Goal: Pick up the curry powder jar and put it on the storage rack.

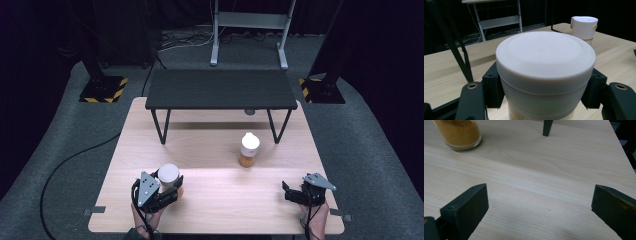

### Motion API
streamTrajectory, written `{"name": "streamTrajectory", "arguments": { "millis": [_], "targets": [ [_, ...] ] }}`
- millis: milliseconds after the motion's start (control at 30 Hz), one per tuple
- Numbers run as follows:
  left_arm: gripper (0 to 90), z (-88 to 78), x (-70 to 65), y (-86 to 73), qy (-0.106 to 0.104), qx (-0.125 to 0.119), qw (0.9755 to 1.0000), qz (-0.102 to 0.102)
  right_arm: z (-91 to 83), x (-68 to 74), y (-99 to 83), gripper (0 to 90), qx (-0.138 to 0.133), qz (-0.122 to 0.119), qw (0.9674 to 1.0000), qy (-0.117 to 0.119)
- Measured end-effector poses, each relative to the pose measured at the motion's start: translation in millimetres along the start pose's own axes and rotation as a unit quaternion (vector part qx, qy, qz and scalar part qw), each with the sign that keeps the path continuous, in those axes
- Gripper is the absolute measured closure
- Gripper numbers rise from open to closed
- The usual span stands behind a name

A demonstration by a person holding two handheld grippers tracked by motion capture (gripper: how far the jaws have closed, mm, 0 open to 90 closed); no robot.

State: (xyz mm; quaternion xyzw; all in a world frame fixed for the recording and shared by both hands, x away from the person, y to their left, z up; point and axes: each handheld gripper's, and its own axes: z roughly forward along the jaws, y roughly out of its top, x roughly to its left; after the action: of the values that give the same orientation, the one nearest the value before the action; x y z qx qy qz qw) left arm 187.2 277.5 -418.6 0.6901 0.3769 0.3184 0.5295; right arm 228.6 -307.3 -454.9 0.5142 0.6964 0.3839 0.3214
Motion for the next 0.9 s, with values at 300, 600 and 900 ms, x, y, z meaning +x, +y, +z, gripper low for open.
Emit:
{"name": "streamTrajectory", "arguments": {
  "millis": [300, 600, 900],
  "targets": [
    [33.6, 4.1, 6.3, 9.0, -0.009, -0.002, 1.0000, 0.000, 0.0, -1.4, 0.0, 0.0, 0.000, 0.005, 1.0000, 0.002],
    [33.7, 11.4, 15.2, 21.6, -0.020, 0.000, 0.9998, 0.002, -0.5, -2.1, -0.8, 0.2, -0.002, 0.008, 1.0000, 0.001],
    [33.6, 22.2, 23.7, 33.3, -0.030, 0.000, 0.9995, 0.008, -0.2, -2.8, -0.6, 0.3, -0.001, 0.011, 0.9999, 0.002]
  ]
}}
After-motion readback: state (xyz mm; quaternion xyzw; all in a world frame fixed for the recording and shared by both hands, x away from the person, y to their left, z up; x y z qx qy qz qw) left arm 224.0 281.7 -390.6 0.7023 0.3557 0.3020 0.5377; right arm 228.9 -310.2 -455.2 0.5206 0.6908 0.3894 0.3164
